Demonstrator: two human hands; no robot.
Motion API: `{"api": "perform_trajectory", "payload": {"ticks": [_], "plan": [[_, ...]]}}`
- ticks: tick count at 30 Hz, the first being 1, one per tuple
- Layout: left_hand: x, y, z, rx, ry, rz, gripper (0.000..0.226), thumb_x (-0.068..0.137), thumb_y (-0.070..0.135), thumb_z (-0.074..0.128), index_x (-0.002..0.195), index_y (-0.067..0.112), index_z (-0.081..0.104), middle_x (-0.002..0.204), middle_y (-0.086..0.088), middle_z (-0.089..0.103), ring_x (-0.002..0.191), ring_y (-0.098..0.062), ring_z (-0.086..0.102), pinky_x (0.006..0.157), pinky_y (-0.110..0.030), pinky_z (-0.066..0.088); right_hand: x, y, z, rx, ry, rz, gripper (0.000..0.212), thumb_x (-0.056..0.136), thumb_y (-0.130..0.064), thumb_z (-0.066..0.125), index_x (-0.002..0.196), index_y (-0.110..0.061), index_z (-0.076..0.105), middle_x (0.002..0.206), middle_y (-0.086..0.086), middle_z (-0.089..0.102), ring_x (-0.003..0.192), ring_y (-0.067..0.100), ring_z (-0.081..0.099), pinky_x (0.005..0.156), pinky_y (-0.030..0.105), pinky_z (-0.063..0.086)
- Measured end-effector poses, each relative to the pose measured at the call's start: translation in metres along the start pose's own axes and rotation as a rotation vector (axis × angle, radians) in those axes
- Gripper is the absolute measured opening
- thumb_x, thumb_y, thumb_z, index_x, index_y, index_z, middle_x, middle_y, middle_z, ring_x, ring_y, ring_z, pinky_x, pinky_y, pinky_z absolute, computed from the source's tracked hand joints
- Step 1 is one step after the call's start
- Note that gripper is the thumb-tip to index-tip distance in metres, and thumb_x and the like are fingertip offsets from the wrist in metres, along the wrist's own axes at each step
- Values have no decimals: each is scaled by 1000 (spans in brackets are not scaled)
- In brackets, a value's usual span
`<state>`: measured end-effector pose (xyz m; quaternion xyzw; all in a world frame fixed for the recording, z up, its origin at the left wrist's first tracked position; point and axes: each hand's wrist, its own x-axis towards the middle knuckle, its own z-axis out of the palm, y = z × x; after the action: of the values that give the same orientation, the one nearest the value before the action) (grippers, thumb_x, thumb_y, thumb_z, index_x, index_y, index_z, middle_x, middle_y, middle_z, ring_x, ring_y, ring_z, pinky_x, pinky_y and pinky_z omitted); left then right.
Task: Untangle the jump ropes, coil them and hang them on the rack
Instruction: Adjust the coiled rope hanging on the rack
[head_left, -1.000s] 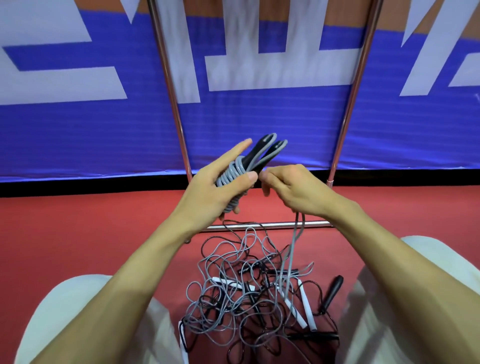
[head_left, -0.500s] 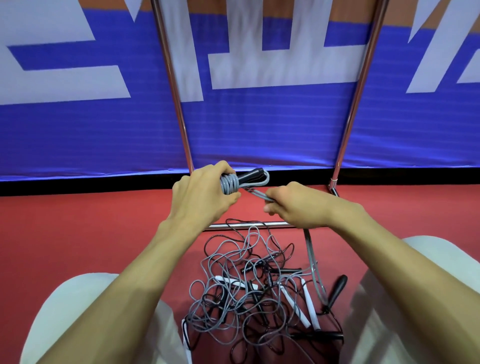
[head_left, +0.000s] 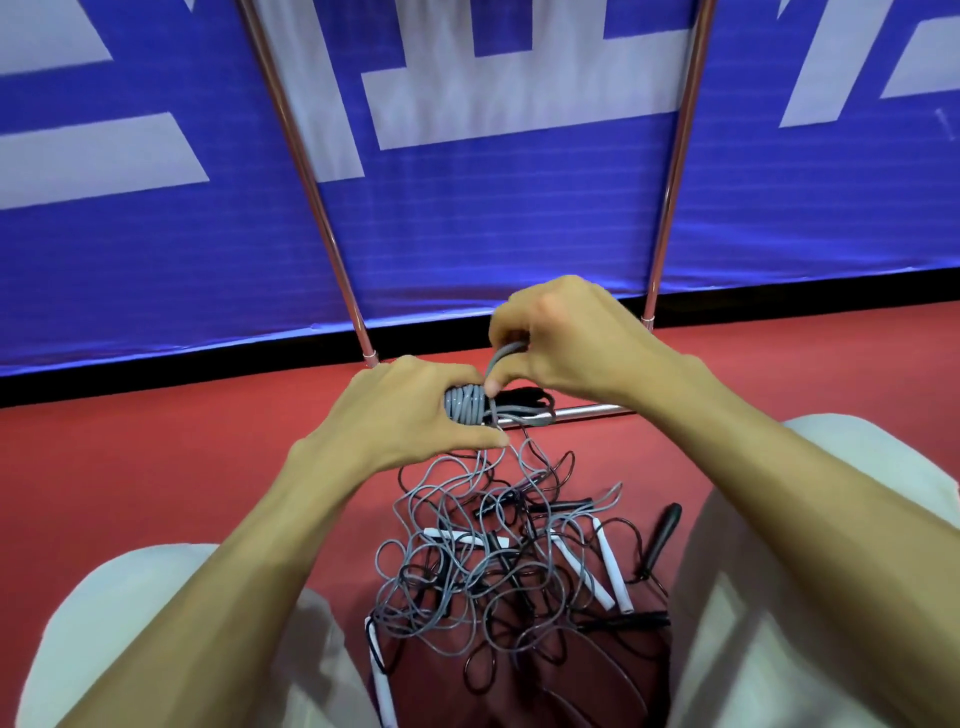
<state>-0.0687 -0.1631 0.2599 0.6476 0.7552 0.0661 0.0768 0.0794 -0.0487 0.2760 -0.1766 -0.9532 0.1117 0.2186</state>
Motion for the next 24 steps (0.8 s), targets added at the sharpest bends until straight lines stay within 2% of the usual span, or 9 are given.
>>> {"api": "perform_trajectory", "payload": {"ticks": [2,6,9,12,14,15,18,21,24], "plan": [[-2,3,-4,-58,11,18,44,67,79,61,93,44,66,45,9,48,52,-6,52,66,-31,49,1,6,-1,53,7,76,41,59,-60,75,74,-22,72,62,-3,61,62,19,48,55,31,40],[-7,1,-11,-260,49,121,34,77,60,68,87,28,70,60,-3,56,49,-11,50,57,-41,52,1,14,-7,88,-80,158,58,65,-74,52,83,-24,73,71,1,63,70,21,51,62,35,41],[-14,-2,-18,-472,34,176,35,75,57,65,81,23,68,63,-6,54,49,-10,40,51,-34,42,1,16,-2,-37,-138,87,47,91,-56,39,92,-16,63,81,-1,62,77,22,52,62,34,38],[-19,-6,-26,-696,63,149,14,84,33,74,77,21,68,62,-6,59,50,-11,47,45,-21,37,3,15,4,-71,-120,36,8,93,-17,46,93,-14,54,81,-6,57,79,27,54,59,36,35],[-19,-8,-30,-832,124,104,2,87,20,69,86,18,68,61,0,63,49,-11,52,43,-15,39,5,9,6,8,-71,27,14,91,-14,43,96,-23,53,82,-10,55,79,28,53,57,34,33],[-18,-8,-31,-897,160,75,8,88,18,68,96,19,68,62,3,65,49,-10,55,43,-15,40,6,8,9,28,-58,13,19,95,-21,39,101,-28,55,88,-9,60,83,28,54,58,34,39],[-15,-10,-32,-1044,261,26,48,90,18,65,133,35,53,67,2,66,52,-14,58,46,-19,44,7,7,19,4,-161,9,31,99,-42,29,115,-27,50,103,1,67,91,31,60,73,42,50],[-12,-10,-30,-1029,325,46,33,84,28,69,112,44,63,71,-1,63,59,-18,55,50,-32,50,6,8,24,7,-270,80,9,97,-26,42,100,-24,51,86,-4,64,82,28,61,73,40,49],[-6,-17,-22,-896,365,-32,22,76,44,65,97,39,69,72,-4,63,61,-17,56,61,-44,52,5,6,19,4,-299,138,18,98,-32,44,86,-24,54,66,-6,52,68,25,54,67,36,45]]}}
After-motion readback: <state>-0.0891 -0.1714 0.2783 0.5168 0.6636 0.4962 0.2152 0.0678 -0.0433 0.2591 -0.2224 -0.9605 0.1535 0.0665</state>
